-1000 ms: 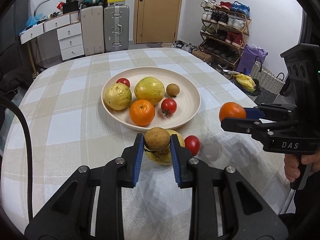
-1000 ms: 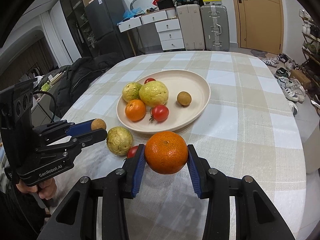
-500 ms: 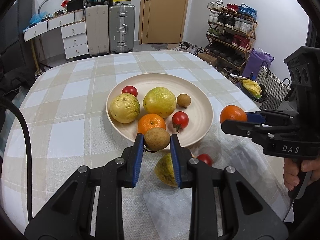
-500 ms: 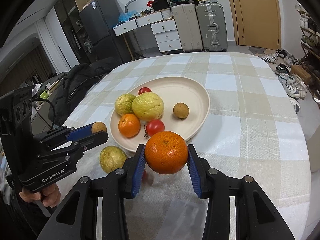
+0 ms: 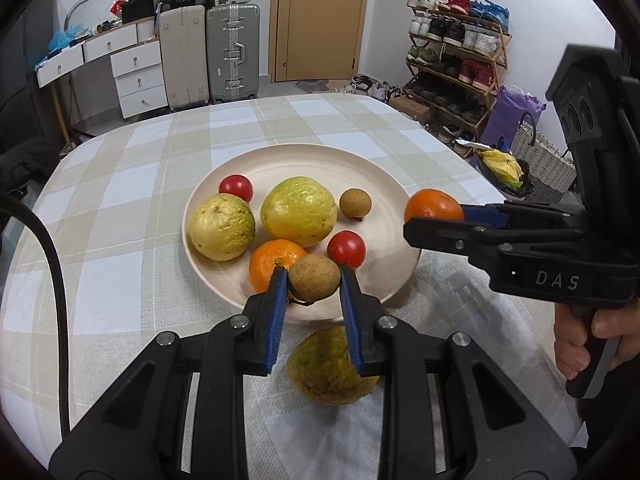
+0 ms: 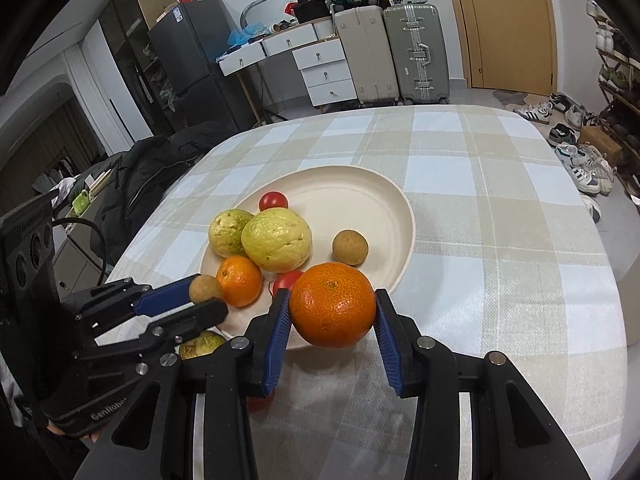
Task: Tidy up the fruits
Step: 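Carry the pear into the plate with the left tool while the right tool places the orange there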
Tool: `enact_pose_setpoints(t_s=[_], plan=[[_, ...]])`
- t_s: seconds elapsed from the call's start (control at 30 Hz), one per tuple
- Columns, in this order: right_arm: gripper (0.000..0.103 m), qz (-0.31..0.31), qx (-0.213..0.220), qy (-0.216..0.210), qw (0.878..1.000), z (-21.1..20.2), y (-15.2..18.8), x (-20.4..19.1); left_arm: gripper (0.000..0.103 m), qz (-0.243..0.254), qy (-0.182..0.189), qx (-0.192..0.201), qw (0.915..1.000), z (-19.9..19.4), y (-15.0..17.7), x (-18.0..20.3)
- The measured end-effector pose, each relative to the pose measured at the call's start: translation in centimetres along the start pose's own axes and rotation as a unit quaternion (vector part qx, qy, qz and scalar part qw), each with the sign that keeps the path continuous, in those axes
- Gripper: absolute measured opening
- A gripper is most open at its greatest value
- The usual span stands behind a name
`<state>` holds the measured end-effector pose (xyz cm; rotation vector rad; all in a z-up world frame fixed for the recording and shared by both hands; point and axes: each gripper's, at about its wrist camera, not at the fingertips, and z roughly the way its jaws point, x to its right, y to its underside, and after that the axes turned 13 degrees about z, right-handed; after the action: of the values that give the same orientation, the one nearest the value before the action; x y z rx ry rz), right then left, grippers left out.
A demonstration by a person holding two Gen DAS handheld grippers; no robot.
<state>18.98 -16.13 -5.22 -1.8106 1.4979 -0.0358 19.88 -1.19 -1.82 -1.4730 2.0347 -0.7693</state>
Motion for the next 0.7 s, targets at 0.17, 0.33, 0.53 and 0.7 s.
enact_pose_setpoints(t_s=[0.17,0.33,0.53,0.7], plan=[[0.042,-0.002,-0.002,0.002,1.000,0.8,-0.5,0.2,0.024,0.007,0.003,-0.011,0.9999,1.1,-0.6,0.4],[0.042,0.002,0.009,-0.011,1.000,1.2,-1.0,0.6,0.024,0.022,0.004,-0.016,0.9996,1.9,-1.0,0.9],[0.042,0.001,0.001,-0.012,1.000,2.1,-1.5,0.8,0.024,0.029,0.018,-0.022,0.9992,2.4,-1.6,1.1],[0.042,-0.004,-0.004,-0.014,1.000,2.6,-1.7,0.8,0.024,0.034,0.020,-0.038,0.9985,3.6,-1.5,1.3]])
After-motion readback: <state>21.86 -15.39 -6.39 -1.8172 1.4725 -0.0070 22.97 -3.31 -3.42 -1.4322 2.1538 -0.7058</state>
